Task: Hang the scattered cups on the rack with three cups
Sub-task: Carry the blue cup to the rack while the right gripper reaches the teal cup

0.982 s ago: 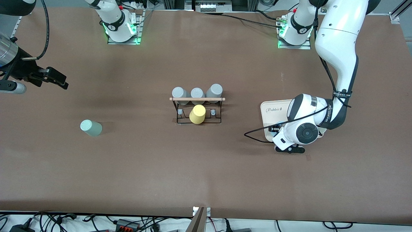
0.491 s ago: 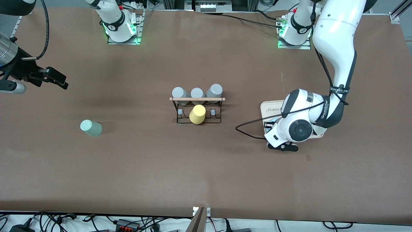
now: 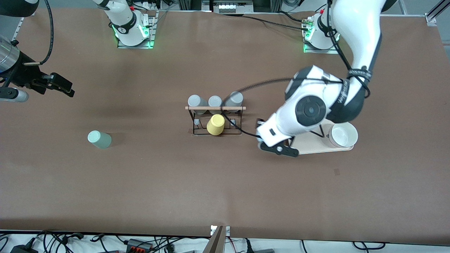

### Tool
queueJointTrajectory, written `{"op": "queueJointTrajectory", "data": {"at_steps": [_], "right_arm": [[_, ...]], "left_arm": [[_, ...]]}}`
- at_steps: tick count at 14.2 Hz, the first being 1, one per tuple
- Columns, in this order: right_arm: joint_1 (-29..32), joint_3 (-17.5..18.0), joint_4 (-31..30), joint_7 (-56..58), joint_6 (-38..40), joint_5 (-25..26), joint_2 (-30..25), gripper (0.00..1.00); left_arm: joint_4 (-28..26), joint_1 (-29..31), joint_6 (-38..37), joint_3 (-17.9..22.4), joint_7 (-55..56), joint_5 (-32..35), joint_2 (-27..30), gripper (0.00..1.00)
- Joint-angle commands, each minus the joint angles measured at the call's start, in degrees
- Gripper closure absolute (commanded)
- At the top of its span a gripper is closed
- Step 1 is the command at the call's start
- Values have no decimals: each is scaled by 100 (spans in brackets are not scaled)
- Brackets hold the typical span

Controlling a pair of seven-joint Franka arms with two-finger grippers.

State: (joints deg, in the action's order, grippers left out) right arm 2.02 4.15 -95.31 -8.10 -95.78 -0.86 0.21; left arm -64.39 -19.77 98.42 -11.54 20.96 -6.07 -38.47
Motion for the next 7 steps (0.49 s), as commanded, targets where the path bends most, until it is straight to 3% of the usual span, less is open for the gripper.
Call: {"op": "queueJointTrajectory", "data": {"at_steps": [1, 7], "right_arm": [[44, 16, 91, -60, 139, 7, 172, 0], [210, -2, 12, 28, -133, 139, 769, 0]], "left_arm": [[392, -132, 150, 3, 749, -657, -213, 99], [190, -615, 177, 46, 1270, -615, -415, 99]]}}
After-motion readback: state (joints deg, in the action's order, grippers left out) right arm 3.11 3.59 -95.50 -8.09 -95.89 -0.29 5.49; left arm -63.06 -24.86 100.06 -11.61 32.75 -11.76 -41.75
